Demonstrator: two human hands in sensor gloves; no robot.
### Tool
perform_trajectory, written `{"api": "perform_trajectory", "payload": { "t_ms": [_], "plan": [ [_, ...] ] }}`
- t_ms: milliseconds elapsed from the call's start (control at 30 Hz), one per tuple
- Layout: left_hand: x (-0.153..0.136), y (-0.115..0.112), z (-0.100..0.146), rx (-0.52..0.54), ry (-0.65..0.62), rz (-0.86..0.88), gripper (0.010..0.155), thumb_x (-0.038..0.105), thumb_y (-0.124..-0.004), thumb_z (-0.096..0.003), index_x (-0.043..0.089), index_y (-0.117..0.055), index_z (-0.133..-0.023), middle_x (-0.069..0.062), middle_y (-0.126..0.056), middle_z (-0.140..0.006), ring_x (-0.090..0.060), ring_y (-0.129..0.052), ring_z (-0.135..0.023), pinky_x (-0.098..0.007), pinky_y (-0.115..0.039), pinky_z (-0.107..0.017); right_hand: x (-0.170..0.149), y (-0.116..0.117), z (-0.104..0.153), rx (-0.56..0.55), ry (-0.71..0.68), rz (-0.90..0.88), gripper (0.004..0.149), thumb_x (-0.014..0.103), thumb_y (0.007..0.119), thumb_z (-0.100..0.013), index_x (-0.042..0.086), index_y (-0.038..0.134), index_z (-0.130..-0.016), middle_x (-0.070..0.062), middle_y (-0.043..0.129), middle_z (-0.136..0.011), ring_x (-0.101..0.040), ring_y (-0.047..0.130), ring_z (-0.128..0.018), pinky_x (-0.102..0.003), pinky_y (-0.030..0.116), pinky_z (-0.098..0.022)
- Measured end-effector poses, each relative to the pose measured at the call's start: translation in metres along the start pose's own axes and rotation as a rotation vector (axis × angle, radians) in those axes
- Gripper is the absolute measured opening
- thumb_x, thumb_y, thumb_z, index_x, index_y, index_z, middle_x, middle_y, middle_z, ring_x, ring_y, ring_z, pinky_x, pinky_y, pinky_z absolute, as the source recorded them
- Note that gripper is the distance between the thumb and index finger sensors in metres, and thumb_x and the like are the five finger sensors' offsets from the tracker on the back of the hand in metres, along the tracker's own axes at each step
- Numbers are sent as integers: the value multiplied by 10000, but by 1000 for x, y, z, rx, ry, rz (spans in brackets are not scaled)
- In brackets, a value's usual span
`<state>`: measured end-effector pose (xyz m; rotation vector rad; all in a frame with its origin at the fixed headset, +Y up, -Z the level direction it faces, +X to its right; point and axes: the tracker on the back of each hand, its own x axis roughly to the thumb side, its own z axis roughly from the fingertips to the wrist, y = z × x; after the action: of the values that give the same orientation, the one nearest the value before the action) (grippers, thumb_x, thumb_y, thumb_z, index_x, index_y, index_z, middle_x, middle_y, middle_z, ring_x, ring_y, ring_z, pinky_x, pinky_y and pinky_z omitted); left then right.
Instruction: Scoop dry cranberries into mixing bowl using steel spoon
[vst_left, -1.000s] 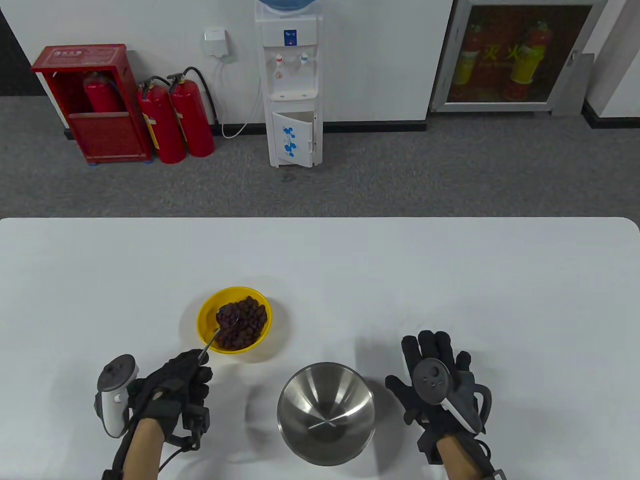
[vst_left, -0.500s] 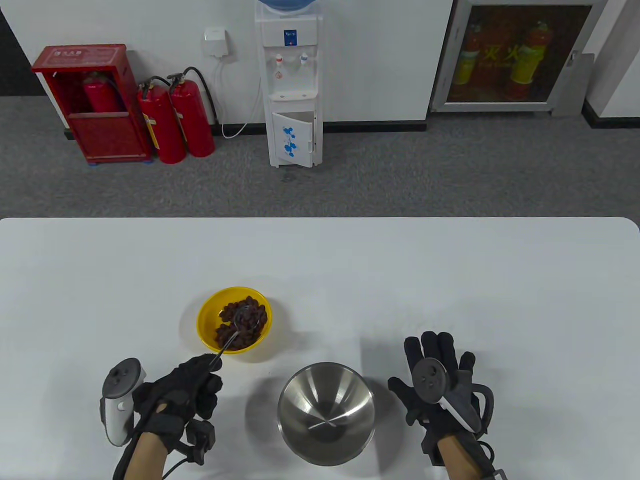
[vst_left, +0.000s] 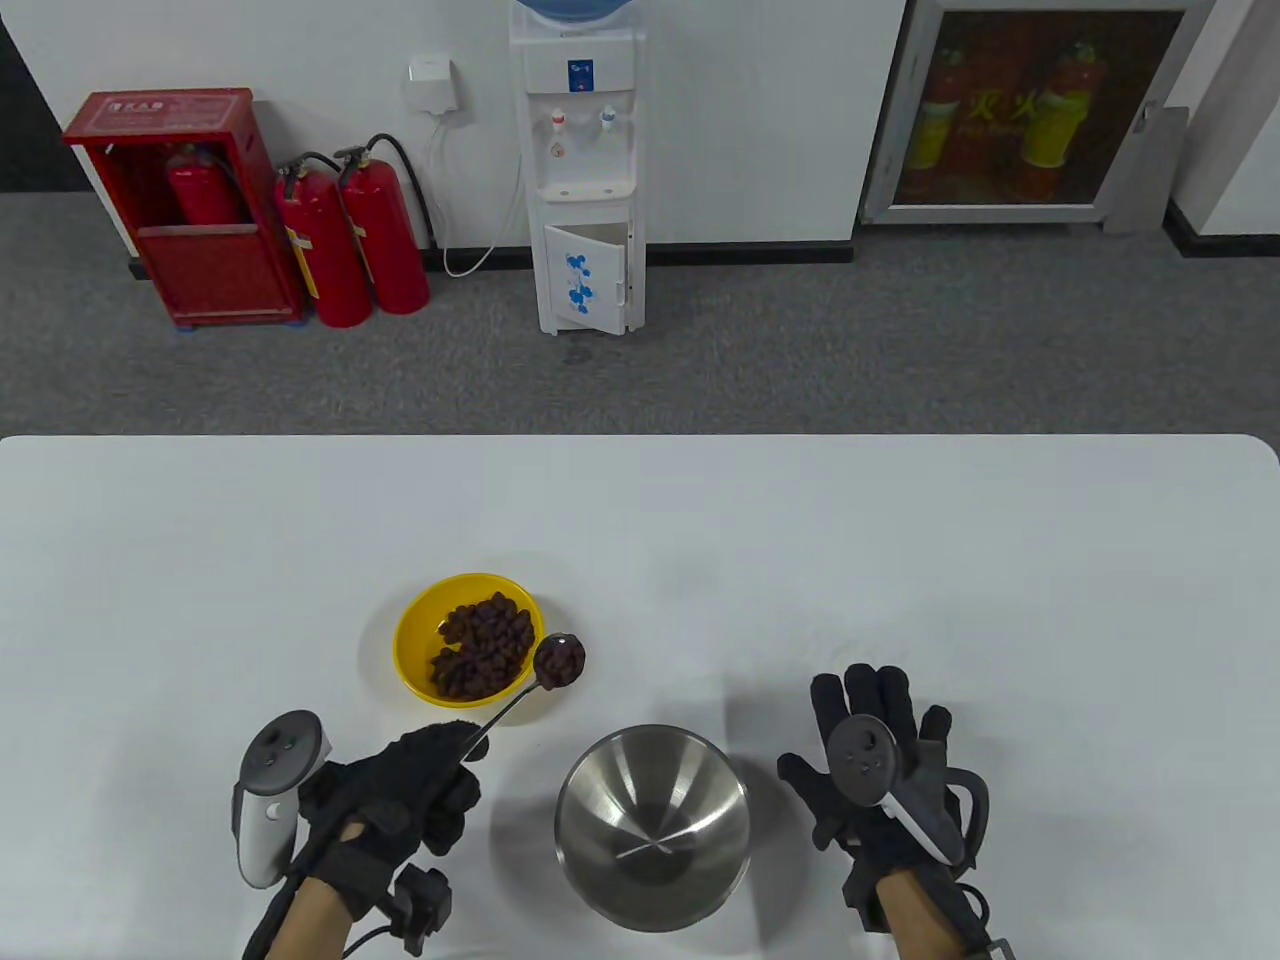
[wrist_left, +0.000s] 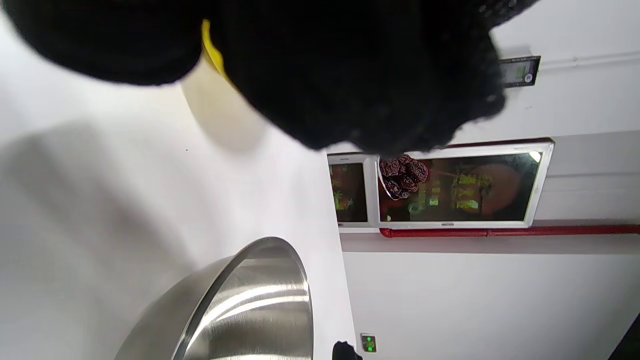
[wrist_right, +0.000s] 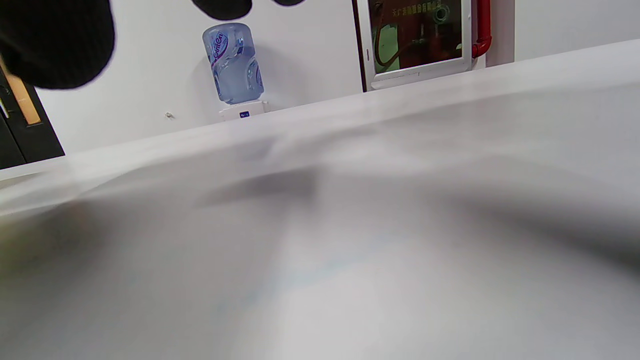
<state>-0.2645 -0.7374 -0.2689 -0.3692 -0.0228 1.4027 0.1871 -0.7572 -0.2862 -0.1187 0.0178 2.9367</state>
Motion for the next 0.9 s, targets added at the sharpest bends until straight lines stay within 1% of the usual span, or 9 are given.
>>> {"api": "perform_trajectory", "payload": {
  "t_ms": [267,300,433,500,633,733,800,900],
  "plan": [
    [5,-15,0,-27,-28,-102,456,407,-734,-479,152,-824,-846,104,-1052,-409,-107,-1023,-101,-385,-903,-209,-1,0,0,7,0,-1,851,719,709,-385,388,310,-1060,65,148,-1139,-239,102,-1100,-666,181,-733],
    [6,-18,-1,-30,-32,-124,455,407,-734,-480,153,-823,-847,103,-1052,-410,-109,-1023,-106,-386,-902,-213,-1,0,0,6,-1,-4,851,718,709,-386,388,310,-1061,63,149,-1140,-241,127,-1097,-665,186,-734],
    [8,-25,-2,-20,-54,-221,453,406,-728,-479,158,-814,-848,100,-1047,-419,-115,-1022,-117,-392,-898,-224,-1,0,-1,10,-2,-10,852,723,708,-383,389,314,-1060,63,155,-1141,-240,127,-1099,-665,194,-735],
    [8,-31,-2,-21,-37,-273,452,404,-727,-478,152,-817,-842,99,-1047,-416,-115,-1021,-113,-392,-898,-219,-1,1,-1,18,-3,-18,858,727,708,-380,389,310,-1061,63,153,-1141,-241,128,-1099,-665,195,-735],
    [8,-44,-3,-54,-34,-351,450,403,-727,-478,150,-818,-839,96,-1046,-420,-118,-1023,-120,-395,-898,-224,-1,1,-1,21,-3,-24,858,730,706,-379,388,314,-1061,63,156,-1142,-240,129,-1100,-665,200,-736],
    [10,-49,-3,-30,-59,-425,447,398,-732,-474,152,-824,-835,86,-1047,-422,-127,-1024,-127,-403,-895,-231,-2,1,-1,22,-3,-29,858,729,706,-379,387,316,-1062,62,159,-1142,-242,129,-1100,-665,203,-735],
    [13,-52,-3,-15,-95,-527,443,402,-728,-475,164,-822,-837,92,-1043,-434,-126,-1027,-145,-403,-895,-247,-2,1,-1,24,-3,-28,857,729,706,-380,386,316,-1062,62,159,-1142,-242,131,-1100,-665,204,-736],
    [18,-56,0,42,-147,-642,439,400,-730,-471,174,-821,-837,92,-1038,-443,-133,-1026,-162,-411,-890,-262,-2,1,-1,25,-4,-30,856,729,705,-380,384,318,-1062,60,161,-1142,-244,132,-1100,-665,207,-735]
  ]
}}
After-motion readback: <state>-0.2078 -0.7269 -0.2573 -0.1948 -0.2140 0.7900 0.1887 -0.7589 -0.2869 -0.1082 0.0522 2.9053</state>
